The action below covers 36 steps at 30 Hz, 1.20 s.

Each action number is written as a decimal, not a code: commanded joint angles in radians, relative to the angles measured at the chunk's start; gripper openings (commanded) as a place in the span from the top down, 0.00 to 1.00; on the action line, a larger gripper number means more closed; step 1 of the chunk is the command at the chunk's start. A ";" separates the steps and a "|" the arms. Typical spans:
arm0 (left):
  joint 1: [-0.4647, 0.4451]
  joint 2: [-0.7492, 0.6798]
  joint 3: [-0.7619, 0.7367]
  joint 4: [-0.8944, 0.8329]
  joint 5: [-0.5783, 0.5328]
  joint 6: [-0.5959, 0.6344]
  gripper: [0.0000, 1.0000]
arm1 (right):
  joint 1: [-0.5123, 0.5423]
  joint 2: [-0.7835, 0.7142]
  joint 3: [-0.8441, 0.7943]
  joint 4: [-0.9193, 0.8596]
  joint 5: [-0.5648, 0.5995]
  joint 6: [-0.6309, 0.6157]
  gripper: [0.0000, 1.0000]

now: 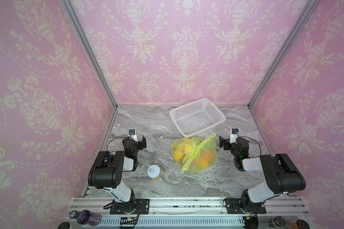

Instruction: Untie the knot of the plastic bag and take out the fruit

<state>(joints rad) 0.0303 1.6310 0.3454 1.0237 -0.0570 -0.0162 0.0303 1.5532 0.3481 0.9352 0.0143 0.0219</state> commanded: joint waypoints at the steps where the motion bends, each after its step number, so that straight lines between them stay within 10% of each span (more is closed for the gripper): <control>1: 0.000 0.004 0.012 -0.014 -0.009 0.003 0.01 | -0.004 -0.012 0.017 0.001 -0.010 0.001 0.00; 16: 0.000 0.004 0.012 -0.015 -0.009 0.003 0.01 | 0.000 -0.082 -0.001 -0.021 0.073 0.025 0.00; 25: -0.022 -0.061 -0.026 0.006 -0.012 0.033 0.01 | 0.017 -0.342 0.139 -0.478 0.185 0.149 0.00; 30: -0.031 -0.435 0.074 -0.540 -0.196 -0.174 0.01 | 0.016 -0.546 0.191 -0.670 0.054 0.419 0.00; 33: -0.027 -0.593 0.181 -0.904 -0.002 -0.308 0.01 | 0.010 -0.631 0.174 -0.663 -0.106 0.463 0.00; 36: -0.026 -0.695 0.109 -0.901 0.162 -0.337 0.01 | -0.010 -0.725 0.115 -0.662 -0.112 0.607 0.00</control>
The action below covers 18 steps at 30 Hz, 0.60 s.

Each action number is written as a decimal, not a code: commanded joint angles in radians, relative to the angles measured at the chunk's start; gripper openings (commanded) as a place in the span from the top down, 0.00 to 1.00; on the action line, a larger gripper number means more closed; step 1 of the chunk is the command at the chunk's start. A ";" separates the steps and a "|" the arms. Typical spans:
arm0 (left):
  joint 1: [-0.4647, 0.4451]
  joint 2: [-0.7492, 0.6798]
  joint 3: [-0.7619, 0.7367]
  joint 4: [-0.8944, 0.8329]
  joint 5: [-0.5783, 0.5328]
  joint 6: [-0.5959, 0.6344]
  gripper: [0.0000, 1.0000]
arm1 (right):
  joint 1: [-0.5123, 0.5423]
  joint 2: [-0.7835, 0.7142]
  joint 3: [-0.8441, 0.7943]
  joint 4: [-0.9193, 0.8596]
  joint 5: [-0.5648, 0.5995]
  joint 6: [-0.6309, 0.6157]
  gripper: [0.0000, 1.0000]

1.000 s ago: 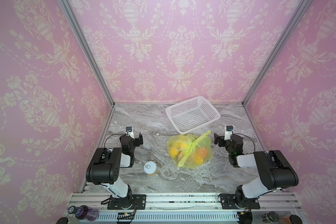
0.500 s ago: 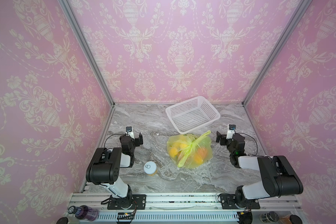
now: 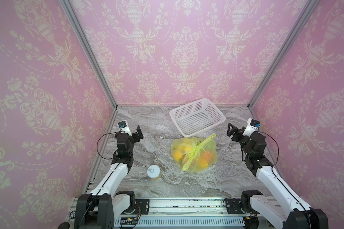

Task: Untie the knot of the plastic bag and take out the fruit
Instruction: 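Reach both grippers toward the knotted top of the yellow bag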

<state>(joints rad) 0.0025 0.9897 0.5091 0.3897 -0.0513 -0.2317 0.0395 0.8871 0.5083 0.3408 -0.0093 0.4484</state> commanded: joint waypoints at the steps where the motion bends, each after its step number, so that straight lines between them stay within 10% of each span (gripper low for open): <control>1: 0.003 -0.079 -0.093 -0.256 0.135 -0.156 0.01 | -0.027 -0.078 -0.057 -0.033 -0.147 0.177 0.00; 7: 0.019 -0.189 -0.202 -0.282 0.071 -0.271 0.01 | 0.014 -0.128 -0.042 -0.010 -0.300 0.170 0.00; 18: 0.004 -0.136 -0.167 -0.262 0.359 -0.280 0.05 | 0.354 -0.037 0.148 -0.387 -0.047 -0.023 0.04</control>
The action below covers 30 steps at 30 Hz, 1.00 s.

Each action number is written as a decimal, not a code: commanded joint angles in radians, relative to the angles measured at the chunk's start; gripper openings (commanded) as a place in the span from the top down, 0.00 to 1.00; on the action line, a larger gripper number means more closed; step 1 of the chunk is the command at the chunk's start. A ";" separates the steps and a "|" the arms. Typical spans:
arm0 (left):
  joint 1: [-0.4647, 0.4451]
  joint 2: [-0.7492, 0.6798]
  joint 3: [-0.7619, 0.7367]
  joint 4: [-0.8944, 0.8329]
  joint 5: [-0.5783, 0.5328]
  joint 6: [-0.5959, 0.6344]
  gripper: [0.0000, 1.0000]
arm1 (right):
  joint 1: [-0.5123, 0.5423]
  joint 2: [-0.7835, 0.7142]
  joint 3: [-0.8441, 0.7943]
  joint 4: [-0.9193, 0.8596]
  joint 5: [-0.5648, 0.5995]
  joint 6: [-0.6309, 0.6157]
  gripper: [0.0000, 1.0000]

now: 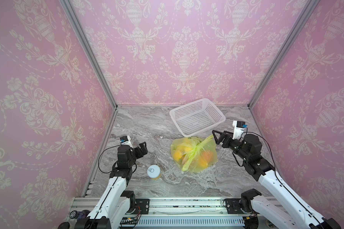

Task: Untie the knot of the plastic bag and take out the fruit
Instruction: 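Reach both grippers toward the knotted top of the yellow bag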

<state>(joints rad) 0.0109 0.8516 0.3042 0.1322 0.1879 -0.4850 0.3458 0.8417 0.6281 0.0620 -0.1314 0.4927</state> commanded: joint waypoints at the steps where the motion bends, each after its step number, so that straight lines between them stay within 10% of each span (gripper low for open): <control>1: -0.014 -0.005 0.044 -0.010 0.135 -0.029 0.07 | 0.072 0.012 0.029 -0.121 0.091 -0.077 0.04; 30: -0.763 0.176 0.245 -0.020 -0.006 0.202 0.14 | 0.312 0.075 -0.082 -0.225 0.244 -0.098 0.17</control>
<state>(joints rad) -0.7139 0.9775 0.4995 0.1028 0.2508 -0.3298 0.6491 0.8974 0.5549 -0.1425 0.0841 0.4107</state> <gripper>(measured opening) 0.862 0.833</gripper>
